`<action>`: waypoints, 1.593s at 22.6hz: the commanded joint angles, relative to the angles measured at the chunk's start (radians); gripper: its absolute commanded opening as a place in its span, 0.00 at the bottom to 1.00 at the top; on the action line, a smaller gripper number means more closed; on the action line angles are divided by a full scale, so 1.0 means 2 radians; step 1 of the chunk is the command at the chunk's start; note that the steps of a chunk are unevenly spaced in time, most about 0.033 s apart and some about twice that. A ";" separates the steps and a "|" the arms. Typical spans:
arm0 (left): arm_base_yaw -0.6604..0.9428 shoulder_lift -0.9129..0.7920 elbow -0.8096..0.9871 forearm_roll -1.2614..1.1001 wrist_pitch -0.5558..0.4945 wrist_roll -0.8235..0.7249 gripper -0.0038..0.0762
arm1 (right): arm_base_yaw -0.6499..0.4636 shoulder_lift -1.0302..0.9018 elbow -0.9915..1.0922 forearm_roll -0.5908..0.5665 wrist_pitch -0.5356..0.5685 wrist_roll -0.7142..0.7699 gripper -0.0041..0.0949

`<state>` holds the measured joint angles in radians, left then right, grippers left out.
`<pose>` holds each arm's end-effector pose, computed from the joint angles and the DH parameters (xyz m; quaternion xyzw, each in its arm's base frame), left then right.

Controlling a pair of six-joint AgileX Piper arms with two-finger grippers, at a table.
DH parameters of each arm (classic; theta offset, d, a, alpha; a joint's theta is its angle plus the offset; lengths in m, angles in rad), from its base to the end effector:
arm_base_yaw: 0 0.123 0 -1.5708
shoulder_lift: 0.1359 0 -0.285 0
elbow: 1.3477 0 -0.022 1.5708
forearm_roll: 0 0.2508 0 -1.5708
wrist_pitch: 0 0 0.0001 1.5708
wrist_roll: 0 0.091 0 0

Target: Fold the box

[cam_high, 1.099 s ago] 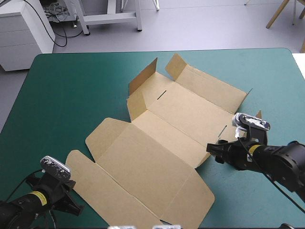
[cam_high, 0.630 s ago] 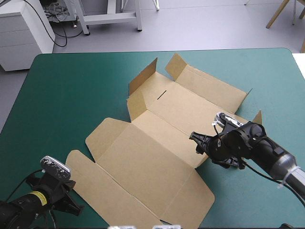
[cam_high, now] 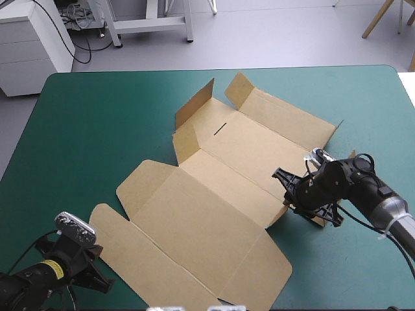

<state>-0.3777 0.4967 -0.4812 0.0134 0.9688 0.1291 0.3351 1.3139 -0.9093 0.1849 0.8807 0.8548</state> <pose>0.0705 -0.0269 0.2602 0.2383 0.9132 -0.0346 0.3288 0.2263 0.0925 0.2649 0.2945 0.9342 0.1703 0.1075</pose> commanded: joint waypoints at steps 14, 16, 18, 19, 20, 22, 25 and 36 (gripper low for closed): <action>-0.003 0.002 -0.011 -0.001 -0.024 -0.004 0.04 | -0.007 0.057 -0.019 0.022 -0.038 -0.170 0.03; -0.003 0.002 -0.011 -0.001 -0.024 -0.004 0.04 | -0.007 0.058 -0.029 0.007 -0.038 -0.178 0.02; -0.003 0.002 -0.011 -0.001 -0.024 -0.004 0.04 | -0.007 0.058 -0.052 -0.013 -0.038 -0.198 0.02; -0.003 0.002 -0.011 -0.001 -0.024 -0.004 0.04 | -0.007 0.058 -0.071 -0.028 -0.037 -0.213 0.02; -0.003 0.002 -0.011 -0.001 -0.024 -0.004 0.04 | -0.007 0.059 -0.081 -0.032 -0.037 -0.221 0.02; -0.003 0.002 -0.011 -0.001 -0.024 -0.004 0.04 | -0.007 0.064 -0.107 -0.049 -0.029 -0.256 0.02; -0.003 0.002 -0.011 -0.001 -0.024 -0.004 0.04 | -0.007 0.102 -0.158 -0.068 -0.005 -0.326 0.02; -0.003 -0.001 -0.036 -0.016 -0.036 -0.004 0.04 | -0.006 0.315 -0.460 -0.016 0.066 -0.699 0.02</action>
<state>-0.3777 0.4934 -0.4875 0.0000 0.9545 0.1291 0.3294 1.9356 -1.6948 0.1002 1.0327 -0.3921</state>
